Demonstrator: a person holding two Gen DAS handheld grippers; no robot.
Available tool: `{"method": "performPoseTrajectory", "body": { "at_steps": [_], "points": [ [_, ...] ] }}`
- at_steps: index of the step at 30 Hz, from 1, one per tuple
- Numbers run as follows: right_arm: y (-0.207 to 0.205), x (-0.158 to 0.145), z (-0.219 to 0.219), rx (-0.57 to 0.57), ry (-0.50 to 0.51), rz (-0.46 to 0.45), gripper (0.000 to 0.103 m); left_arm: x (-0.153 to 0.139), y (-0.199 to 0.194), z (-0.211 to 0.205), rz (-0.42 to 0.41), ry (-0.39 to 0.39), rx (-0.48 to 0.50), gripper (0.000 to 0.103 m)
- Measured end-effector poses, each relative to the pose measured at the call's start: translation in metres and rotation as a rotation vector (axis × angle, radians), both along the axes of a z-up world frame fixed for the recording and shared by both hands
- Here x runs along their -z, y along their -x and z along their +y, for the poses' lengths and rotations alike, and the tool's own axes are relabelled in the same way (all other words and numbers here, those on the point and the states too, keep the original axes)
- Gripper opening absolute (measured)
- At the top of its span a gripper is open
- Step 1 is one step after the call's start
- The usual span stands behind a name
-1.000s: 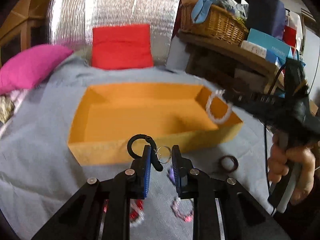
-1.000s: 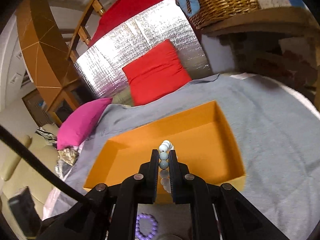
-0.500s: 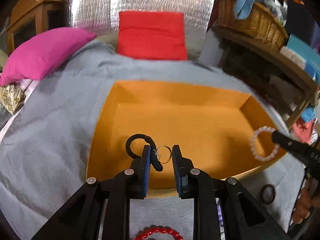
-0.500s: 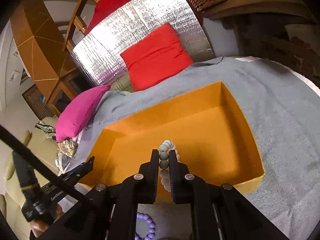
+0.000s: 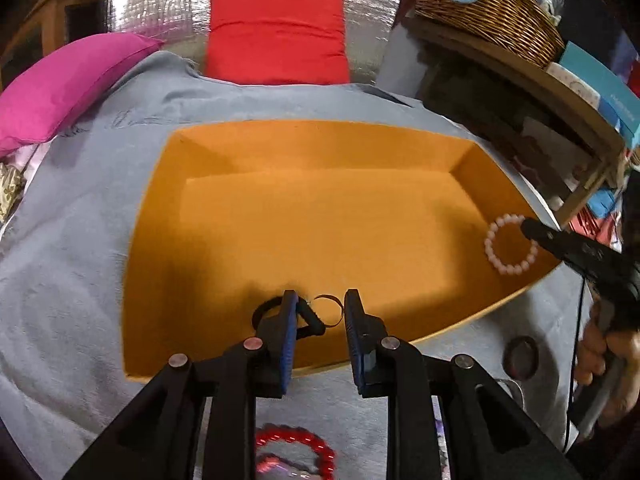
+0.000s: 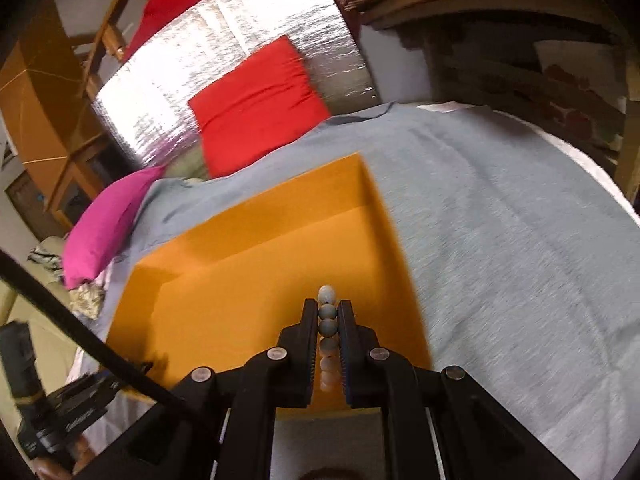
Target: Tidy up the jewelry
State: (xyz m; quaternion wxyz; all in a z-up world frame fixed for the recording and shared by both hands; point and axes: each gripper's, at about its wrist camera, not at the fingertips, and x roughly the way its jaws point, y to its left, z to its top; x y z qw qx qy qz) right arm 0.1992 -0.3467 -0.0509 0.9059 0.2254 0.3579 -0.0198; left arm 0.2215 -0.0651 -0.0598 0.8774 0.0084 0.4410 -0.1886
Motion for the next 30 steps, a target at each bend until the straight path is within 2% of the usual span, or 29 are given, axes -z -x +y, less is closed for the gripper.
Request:
{"method": "performPoseTrajectory", "body": {
  "at_steps": [4, 7, 9, 10, 11, 12, 14, 15, 19, 22, 25, 29, 30],
  "points": [
    [-0.01, 0.003, -0.012, 0.015, -0.004, 0.013, 0.011, 0.0, 0.003, -0.005, 0.03, 0.022, 0.02, 0.024],
    [-0.015, 0.001, -0.013, 0.01, 0.0, 0.018, 0.011, -0.006, 0.012, -0.009, -0.025, -0.06, 0.01, 0.028],
    [-0.013, 0.0, -0.014, 0.005, -0.017, 0.02, 0.02, -0.011, 0.018, -0.009, -0.072, -0.093, -0.004, 0.042],
    [-0.013, -0.002, -0.014, 0.002, -0.036, 0.019, 0.025, -0.014, 0.021, -0.008, -0.094, -0.1, -0.012, 0.053],
    [-0.012, -0.004, -0.014, 0.0, -0.045, 0.016, 0.035, -0.018, 0.026, -0.006, -0.128, -0.113, -0.026, 0.058],
    [-0.009, -0.007, -0.012, -0.001, -0.048, 0.009, 0.045, -0.023, 0.031, -0.005, -0.158, -0.127, -0.041, 0.059],
    [-0.002, -0.012, -0.007, -0.005, -0.051, -0.004, 0.051, -0.029, 0.038, -0.001, -0.188, -0.132, -0.059, 0.059],
    [0.004, -0.015, -0.005, -0.011, -0.056, -0.009, 0.051, -0.033, 0.043, 0.002, -0.201, -0.129, -0.073, 0.059],
    [0.027, -0.027, 0.006, -0.05, -0.074, -0.027, 0.051, -0.044, 0.073, 0.01, -0.272, -0.161, -0.147, 0.072],
    [0.053, -0.04, 0.019, -0.074, -0.026, -0.058, 0.051, -0.051, 0.095, 0.015, -0.303, -0.192, -0.188, 0.08],
    [0.074, -0.051, 0.028, -0.082, 0.015, -0.085, 0.052, -0.056, 0.114, 0.016, -0.325, -0.224, -0.204, 0.081],
    [0.112, -0.057, 0.037, -0.09, 0.063, -0.117, 0.066, -0.056, 0.138, 0.024, -0.339, -0.232, -0.224, 0.082],
    [0.121, -0.055, 0.038, -0.091, 0.058, -0.118, 0.066, -0.055, 0.143, 0.026, -0.337, -0.228, -0.223, 0.082]
  ]
}}
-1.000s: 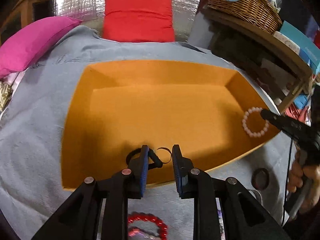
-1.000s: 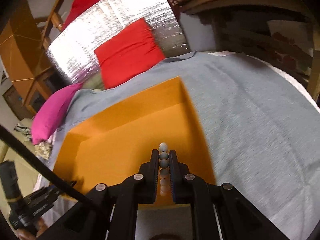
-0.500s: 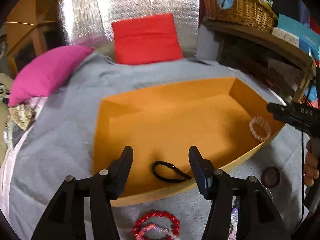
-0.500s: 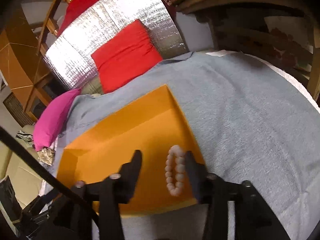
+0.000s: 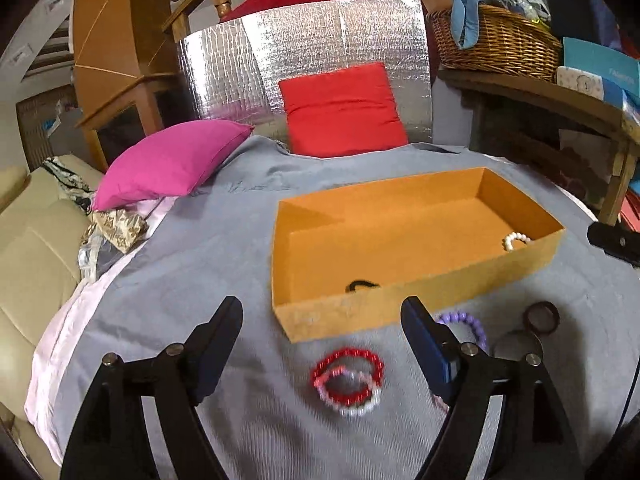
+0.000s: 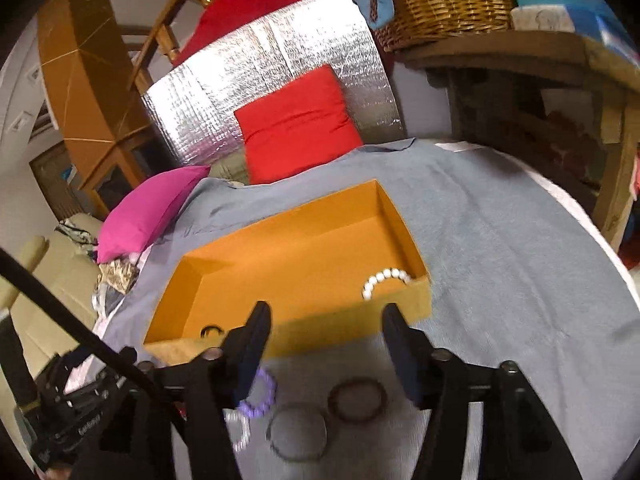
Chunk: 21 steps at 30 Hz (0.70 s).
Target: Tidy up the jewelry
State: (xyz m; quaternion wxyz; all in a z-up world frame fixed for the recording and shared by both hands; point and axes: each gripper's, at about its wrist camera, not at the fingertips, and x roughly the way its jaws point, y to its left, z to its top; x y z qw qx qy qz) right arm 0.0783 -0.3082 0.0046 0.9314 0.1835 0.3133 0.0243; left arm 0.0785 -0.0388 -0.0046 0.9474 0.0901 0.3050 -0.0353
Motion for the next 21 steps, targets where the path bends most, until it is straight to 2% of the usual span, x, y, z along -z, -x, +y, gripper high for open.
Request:
{"method": "performPoseTrajectory", "body": {
  "at_steps": [4, 12, 21],
  "points": [
    [0.013, 0.005, 0.006, -0.003, -0.014, 0.012, 0.066, 0.003, 0.002, 0.003, 0.0, -0.023, -0.007, 0.082],
    [-0.008, 0.025, 0.034, -0.09, -0.002, 0.095, 0.066, 0.014, -0.008, 0.014, 0.033, -0.045, -0.027, 0.083],
    [-0.013, 0.034, 0.058, -0.159, 0.016, 0.124, 0.066, 0.023, -0.017, 0.02, 0.063, -0.063, -0.039, 0.083]
  ]
}}
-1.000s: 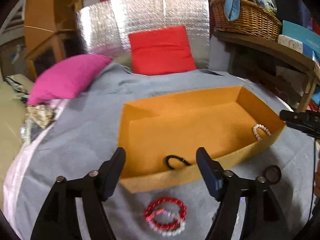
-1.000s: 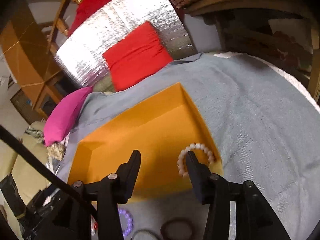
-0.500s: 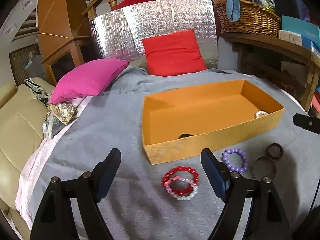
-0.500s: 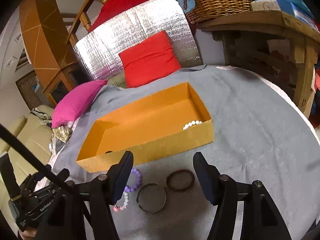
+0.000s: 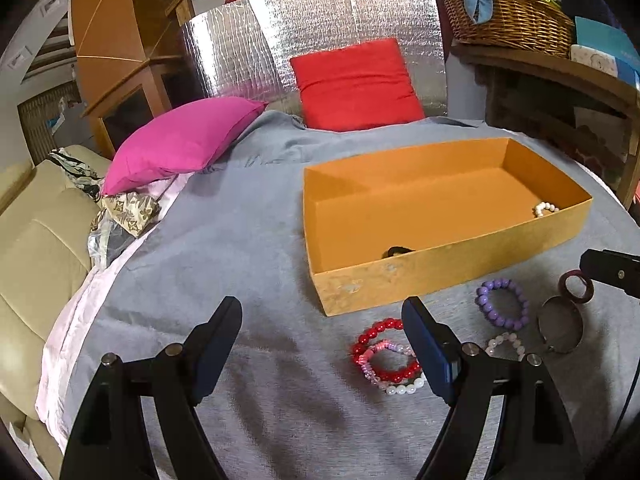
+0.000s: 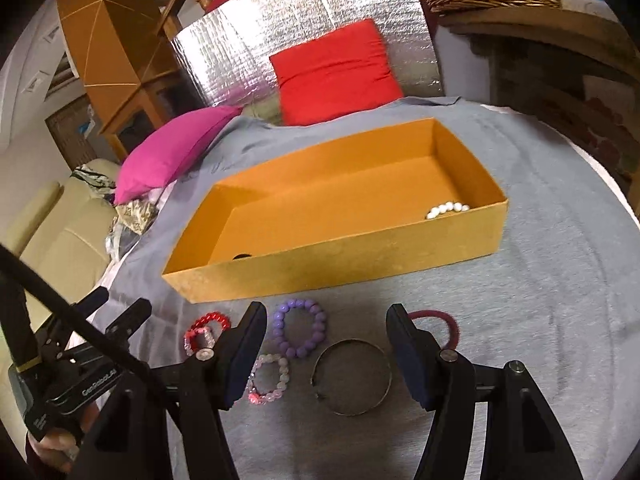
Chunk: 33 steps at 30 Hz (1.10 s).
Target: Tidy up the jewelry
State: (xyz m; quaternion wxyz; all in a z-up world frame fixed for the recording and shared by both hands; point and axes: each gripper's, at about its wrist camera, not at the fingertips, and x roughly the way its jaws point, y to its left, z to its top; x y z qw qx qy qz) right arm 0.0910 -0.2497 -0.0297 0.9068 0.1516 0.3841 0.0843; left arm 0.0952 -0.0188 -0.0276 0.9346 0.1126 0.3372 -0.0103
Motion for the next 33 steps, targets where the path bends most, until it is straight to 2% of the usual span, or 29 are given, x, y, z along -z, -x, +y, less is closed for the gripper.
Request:
{"method": "performPoseTrajectory", "body": {
  "at_steps": [7, 33],
  "points": [
    [0.0, 0.002, -0.002, -0.009, -0.023, 0.022, 0.066, 0.003, -0.003, -0.004, 0.008, -0.015, 0.005, 0.083],
    [0.002, 0.008, -0.01, -0.015, -0.008, 0.062, 0.066, 0.01, -0.005, -0.019, 0.034, -0.051, 0.043, 0.083]
  ]
}}
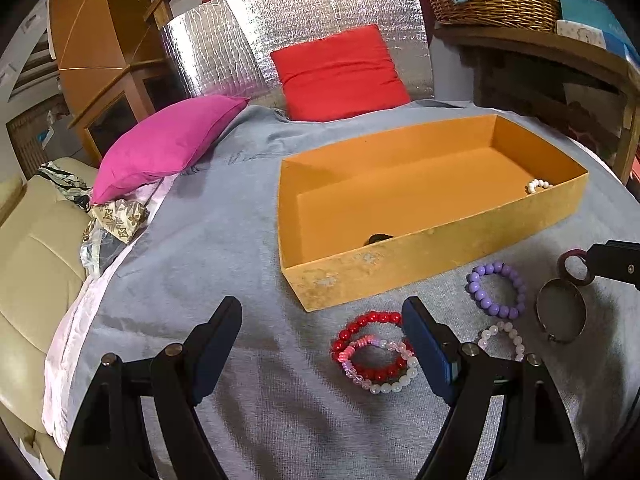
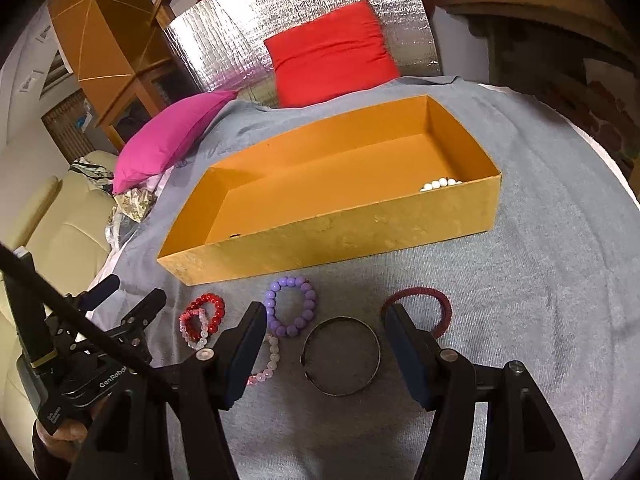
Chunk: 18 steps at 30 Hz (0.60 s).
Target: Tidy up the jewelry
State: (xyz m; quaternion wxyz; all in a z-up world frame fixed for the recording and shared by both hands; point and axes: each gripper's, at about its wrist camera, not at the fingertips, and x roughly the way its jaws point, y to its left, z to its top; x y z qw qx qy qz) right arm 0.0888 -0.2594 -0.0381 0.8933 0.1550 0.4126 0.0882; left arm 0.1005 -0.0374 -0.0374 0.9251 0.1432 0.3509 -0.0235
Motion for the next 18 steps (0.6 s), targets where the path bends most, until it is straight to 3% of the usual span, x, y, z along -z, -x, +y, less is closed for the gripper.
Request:
{"method": "performPoseTrajectory", "body": {
  "at_steps": [18],
  "points": [
    [-0.001, 0.008, -0.007, 0.009, 0.017, 0.043, 0.066, 0.012, -0.002, -0.004, 0.05, -0.033, 0.015, 0.083]
  ]
}}
